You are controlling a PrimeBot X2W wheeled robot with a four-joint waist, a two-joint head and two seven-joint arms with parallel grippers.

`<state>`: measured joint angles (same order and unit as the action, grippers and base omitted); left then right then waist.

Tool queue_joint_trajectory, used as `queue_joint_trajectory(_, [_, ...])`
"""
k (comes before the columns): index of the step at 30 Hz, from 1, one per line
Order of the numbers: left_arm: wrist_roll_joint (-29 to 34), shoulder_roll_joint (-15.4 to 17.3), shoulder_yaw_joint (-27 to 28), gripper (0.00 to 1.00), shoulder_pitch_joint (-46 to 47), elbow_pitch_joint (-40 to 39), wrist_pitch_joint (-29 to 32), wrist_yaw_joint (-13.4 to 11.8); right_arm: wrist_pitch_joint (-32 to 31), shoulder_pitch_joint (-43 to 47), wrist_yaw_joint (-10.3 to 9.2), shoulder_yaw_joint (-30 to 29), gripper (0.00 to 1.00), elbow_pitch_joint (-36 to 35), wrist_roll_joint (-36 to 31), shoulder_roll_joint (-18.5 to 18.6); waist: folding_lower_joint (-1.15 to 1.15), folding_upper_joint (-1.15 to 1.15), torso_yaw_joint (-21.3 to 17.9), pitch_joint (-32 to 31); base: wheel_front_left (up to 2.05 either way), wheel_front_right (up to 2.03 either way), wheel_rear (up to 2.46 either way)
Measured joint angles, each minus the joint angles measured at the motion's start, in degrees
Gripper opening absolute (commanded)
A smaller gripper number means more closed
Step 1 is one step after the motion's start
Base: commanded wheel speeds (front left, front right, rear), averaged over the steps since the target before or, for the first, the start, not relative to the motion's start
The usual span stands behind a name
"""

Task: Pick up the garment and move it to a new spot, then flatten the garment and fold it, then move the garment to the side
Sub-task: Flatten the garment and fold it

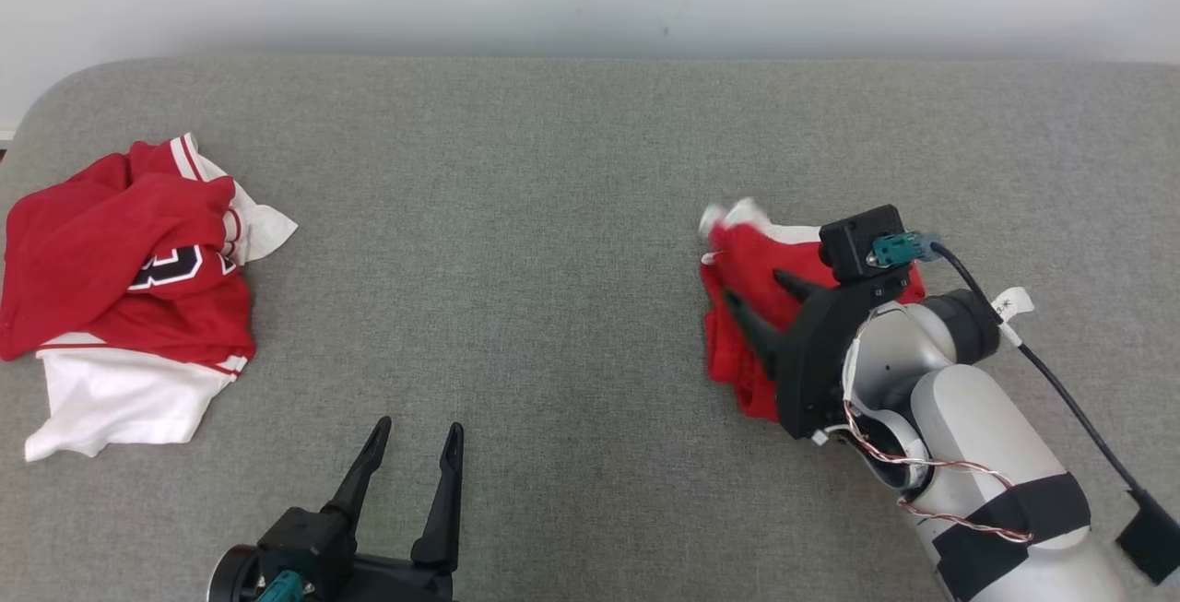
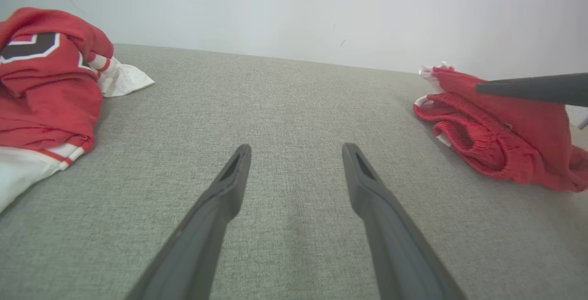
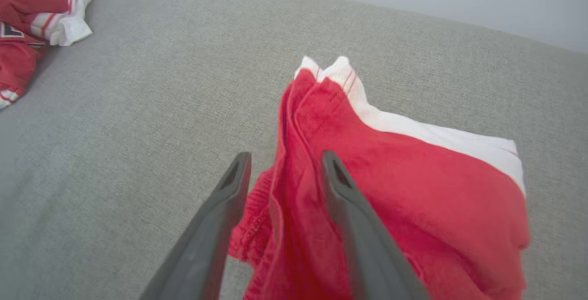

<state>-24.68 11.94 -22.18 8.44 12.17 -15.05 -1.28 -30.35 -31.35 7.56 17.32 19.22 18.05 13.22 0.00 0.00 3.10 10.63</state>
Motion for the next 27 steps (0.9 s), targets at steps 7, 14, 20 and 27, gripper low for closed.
queue_joint_trajectory(7, [0.0, -0.1, 0.2, 1.0, 0.0, 0.3, 0.0, 0.0, 4.9, 0.1, 0.0, -3.7, 1.0, -5.1, 7.3, -1.1, 0.0, 0.0, -0.4, -0.5, 0.0, 0.0, 0.0])
queue_joint_trajectory(14, [0.2, -0.5, 0.3, 1.0, -0.2, 0.1, 0.0, 0.3, 8.7, 5.0, 0.0, -13.5, 1.0, -5.2, 1.4, 3.3, 0.0, 0.0, -0.4, -0.5, 0.0, 0.0, 0.0])
queue_joint_trajectory(20, [0.4, -0.8, 0.3, 1.0, -0.1, 0.0, 0.0, 0.6, 11.3, 9.3, 0.0, -17.0, 0.55, -2.6, -5.6, 5.1, 0.0, 0.0, -0.1, 0.2, 0.0, 0.0, 0.0])
queue_joint_trajectory(27, [0.7, -0.7, 0.6, 1.0, 0.1, 0.1, 0.0, 0.8, 14.2, 10.3, 0.0, -14.3, 0.0, -0.2, -8.1, 3.6, 0.0, 0.0, -0.5, 1.0, 0.0, 0.0, 0.0])
